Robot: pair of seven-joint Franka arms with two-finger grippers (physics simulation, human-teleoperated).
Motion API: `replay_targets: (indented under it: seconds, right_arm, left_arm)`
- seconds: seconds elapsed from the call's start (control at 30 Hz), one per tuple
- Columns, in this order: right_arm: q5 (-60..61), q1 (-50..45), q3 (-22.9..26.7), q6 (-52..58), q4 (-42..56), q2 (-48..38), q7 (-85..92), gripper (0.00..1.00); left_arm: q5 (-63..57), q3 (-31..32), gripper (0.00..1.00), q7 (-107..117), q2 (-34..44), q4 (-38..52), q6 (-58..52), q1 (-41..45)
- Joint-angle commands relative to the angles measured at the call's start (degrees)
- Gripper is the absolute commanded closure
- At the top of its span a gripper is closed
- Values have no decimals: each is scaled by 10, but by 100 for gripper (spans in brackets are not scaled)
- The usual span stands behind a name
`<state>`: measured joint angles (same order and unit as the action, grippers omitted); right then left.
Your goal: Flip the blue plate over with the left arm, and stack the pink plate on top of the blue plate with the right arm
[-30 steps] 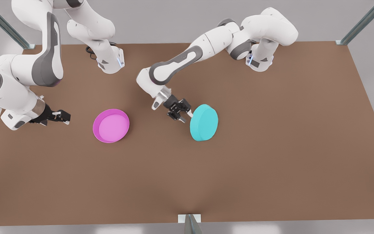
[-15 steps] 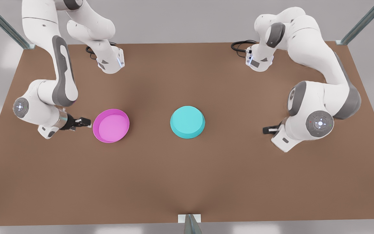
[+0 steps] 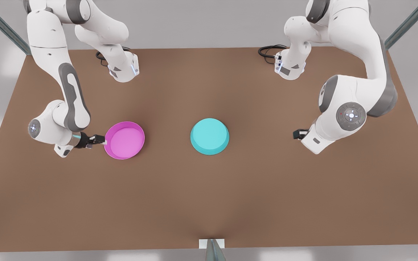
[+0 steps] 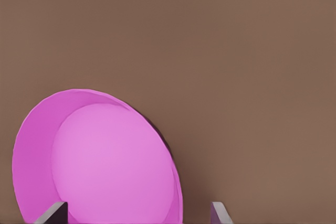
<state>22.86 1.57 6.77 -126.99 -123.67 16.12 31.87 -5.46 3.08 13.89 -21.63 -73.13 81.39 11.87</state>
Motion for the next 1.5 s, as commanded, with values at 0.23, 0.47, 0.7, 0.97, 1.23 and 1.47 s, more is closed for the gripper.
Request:
replay_targets:
  seconds: [0.23,0.47,0.7,0.97,1.23,1.47]
  right_arm:
    - [22,0,6,-24,-6,38,44,11]
    - [47,0,12,-17,-10,66,96,21]
    - [76,0,12,-23,-10,88,142,43]
    - [83,-5,13,-24,-4,94,143,58]
    - [83,-5,17,-24,-2,98,143,59]
    - [83,-6,18,-24,-2,101,151,78]
  left_arm:
    - [0,0,0,0,-7,0,-8,0]
    - [5,0,0,-1,-16,0,-10,0]
    - [6,0,0,0,-20,-1,-11,0]
    - [6,0,0,2,-21,-1,-17,0]
    - [6,0,0,1,-21,-3,-17,0]
    - [6,0,0,-2,-25,-4,-16,0]
